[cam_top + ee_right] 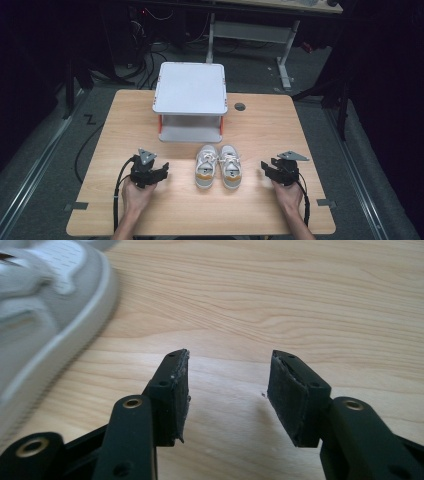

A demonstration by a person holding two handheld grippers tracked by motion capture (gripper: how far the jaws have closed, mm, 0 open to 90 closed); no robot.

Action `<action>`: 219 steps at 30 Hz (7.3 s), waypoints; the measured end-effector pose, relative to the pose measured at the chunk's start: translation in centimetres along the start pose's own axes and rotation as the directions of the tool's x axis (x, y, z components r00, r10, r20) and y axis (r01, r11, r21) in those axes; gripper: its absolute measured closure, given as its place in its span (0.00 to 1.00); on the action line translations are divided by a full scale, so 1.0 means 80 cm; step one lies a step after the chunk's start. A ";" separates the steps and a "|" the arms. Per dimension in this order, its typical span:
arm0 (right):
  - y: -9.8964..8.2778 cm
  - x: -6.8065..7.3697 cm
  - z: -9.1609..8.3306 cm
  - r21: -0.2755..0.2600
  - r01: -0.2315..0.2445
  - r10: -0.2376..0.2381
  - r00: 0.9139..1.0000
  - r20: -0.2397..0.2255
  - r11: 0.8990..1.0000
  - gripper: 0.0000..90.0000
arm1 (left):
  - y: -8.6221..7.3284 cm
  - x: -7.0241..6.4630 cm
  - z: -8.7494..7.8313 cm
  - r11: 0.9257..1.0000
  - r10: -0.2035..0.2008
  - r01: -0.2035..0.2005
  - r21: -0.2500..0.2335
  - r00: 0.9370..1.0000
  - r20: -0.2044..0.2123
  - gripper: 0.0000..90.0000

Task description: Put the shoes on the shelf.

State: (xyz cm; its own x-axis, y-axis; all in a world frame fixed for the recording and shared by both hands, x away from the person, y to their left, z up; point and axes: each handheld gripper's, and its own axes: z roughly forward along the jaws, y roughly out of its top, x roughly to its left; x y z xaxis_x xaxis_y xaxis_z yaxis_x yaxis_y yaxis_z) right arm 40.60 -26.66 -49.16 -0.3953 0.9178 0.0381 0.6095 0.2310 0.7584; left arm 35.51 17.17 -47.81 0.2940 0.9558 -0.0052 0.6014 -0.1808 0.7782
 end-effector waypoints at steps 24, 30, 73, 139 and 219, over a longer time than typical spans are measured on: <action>-0.004 0.000 0.013 0.032 0.028 -0.030 0.998 0.058 0.999 0.52 | 0.066 -0.149 -0.010 0.993 0.020 -0.049 0.105 0.966 0.259 0.47; -0.005 0.000 0.013 0.032 0.023 -0.025 0.998 0.061 0.999 0.52 | 0.072 -0.161 0.007 0.981 -0.006 -0.042 0.190 0.970 0.244 0.49; -0.005 0.000 0.013 0.031 0.027 -0.029 0.998 0.058 0.999 0.53 | 0.095 -0.194 0.058 0.962 -0.064 -0.003 0.273 0.970 0.235 0.59; -0.005 0.000 0.013 0.031 0.029 -0.031 0.998 0.052 0.999 0.52 | 0.092 -0.140 -0.006 0.980 0.077 -0.123 0.157 0.960 0.271 0.91; -0.005 0.000 0.013 0.031 0.028 -0.030 0.998 0.051 0.999 0.52 | 0.142 -0.047 0.112 0.995 -0.078 0.080 0.060 0.996 -0.037 0.60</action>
State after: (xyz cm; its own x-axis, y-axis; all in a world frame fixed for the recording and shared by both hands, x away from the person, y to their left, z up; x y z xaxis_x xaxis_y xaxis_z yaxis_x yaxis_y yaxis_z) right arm 41.09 -26.41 -50.12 -0.3778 0.9257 -0.0175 0.6194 0.2667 0.7384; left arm 47.93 9.47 -44.59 0.2186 0.9749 -0.0421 0.6662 -0.1176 0.7364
